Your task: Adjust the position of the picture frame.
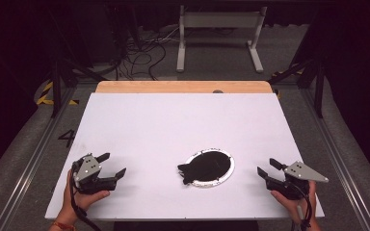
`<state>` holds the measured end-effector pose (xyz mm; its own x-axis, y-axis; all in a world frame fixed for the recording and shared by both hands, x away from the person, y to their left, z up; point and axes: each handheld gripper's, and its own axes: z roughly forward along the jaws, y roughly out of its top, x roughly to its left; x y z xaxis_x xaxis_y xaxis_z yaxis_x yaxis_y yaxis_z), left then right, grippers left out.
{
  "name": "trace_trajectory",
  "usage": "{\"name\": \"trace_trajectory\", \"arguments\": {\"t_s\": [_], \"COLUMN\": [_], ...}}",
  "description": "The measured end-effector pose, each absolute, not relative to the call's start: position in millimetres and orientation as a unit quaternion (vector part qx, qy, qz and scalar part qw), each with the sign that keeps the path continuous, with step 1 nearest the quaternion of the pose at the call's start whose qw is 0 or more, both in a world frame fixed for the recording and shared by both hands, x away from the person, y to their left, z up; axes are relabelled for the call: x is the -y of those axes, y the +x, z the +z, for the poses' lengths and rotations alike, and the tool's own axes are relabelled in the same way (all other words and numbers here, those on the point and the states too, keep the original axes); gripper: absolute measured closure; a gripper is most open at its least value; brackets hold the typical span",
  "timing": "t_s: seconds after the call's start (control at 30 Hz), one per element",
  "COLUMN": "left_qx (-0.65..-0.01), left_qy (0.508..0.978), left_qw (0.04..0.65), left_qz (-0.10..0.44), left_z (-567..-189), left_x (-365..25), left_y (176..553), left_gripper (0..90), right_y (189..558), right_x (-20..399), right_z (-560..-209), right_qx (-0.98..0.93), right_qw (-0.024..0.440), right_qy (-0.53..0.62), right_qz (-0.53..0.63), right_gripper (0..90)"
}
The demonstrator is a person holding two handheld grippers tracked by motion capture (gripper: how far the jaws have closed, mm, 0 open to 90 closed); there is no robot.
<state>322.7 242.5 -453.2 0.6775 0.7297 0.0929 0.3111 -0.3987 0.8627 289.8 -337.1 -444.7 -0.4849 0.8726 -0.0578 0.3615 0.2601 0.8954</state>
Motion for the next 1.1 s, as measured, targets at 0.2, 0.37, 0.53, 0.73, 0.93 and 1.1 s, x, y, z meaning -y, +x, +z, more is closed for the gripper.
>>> {"name": "trace_trajectory", "arguments": {"t_s": [0.2,0.37,0.53,0.73,0.93,1.1], "left_qx": [-0.313,-0.295,-0.283,-0.251,-0.234,-0.223], "left_qy": [0.813,0.822,0.826,0.846,0.861,0.869], "left_qw": [0.438,0.436,0.437,0.426,0.416,0.415], "left_qz": [0.224,0.219,0.217,0.198,0.174,0.155], "left_z": [-455,-454,-448,-445,-448,-451], "left_x": [-237,-236,-233,-213,-186,-161], "left_y": [324,327,337,353,374,387], "left_gripper": [39.8,55.8,79.4,90.0,90.0,89.9], "right_y": [291,293,295,296,299,302], "right_x": [335,330,323,307,285,274], "right_z": [-445,-446,-446,-446,-448,-452], "right_qx": [-0.748,-0.757,-0.765,-0.781,-0.802,-0.813], "right_qw": [0.279,0.269,0.248,0.225,0.211,0.199], "right_qy": [0.415,0.412,0.408,0.396,0.382,0.38], "right_qz": [0.436,0.43,0.433,0.426,0.409,0.393], "right_gripper": [59.2,70.2,84.8,90.0,90.0,90.0]}}
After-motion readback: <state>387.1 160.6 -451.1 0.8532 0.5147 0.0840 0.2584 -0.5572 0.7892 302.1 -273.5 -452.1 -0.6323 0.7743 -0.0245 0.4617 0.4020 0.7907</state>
